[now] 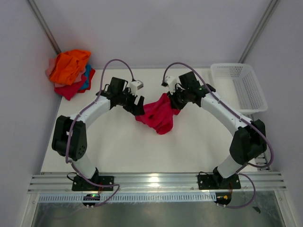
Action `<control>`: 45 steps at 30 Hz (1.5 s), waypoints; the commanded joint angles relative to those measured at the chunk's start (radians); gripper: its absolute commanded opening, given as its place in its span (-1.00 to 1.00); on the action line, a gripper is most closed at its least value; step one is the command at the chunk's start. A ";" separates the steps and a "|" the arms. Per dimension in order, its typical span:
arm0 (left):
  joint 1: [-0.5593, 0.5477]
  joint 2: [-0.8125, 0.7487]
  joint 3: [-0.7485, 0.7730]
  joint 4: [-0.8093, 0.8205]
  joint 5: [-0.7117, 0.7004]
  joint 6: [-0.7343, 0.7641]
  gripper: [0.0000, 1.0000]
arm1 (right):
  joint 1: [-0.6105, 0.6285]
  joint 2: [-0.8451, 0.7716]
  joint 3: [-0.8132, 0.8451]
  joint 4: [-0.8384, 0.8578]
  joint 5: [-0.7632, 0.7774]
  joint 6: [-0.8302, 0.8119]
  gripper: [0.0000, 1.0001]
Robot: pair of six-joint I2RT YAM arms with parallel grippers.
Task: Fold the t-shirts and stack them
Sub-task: Flatten out the tshirt
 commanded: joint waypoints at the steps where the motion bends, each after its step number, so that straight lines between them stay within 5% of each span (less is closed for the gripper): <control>1: 0.003 -0.016 0.025 -0.009 0.005 0.010 0.75 | 0.002 -0.097 0.191 -0.005 0.065 -0.013 -0.94; 13: 0.003 0.001 0.018 -0.008 -0.001 0.015 0.75 | 0.005 -0.041 0.753 -0.148 0.224 -0.044 -0.94; 22: 0.003 0.021 0.015 -0.006 -0.004 0.016 0.75 | 0.143 0.010 0.965 -0.266 0.131 -0.040 -0.94; 30: 0.003 0.024 0.007 -0.005 -0.008 0.019 0.75 | 0.275 0.018 0.965 -0.369 0.079 -0.097 -0.94; 37: 0.003 0.032 -0.016 0.029 0.016 0.004 0.75 | 0.275 -0.001 0.810 -0.300 0.194 -0.109 -0.94; 39: 0.003 0.039 -0.013 0.021 0.066 0.015 0.58 | 0.274 -0.001 0.793 -0.291 0.209 -0.110 -0.94; 42: 0.003 0.046 -0.004 -0.009 0.132 0.041 -0.99 | 0.275 0.004 0.782 -0.274 0.243 -0.110 -0.94; 45: 0.003 0.046 0.001 -0.029 0.169 0.062 -1.00 | 0.275 0.005 0.750 -0.240 0.287 -0.105 -0.94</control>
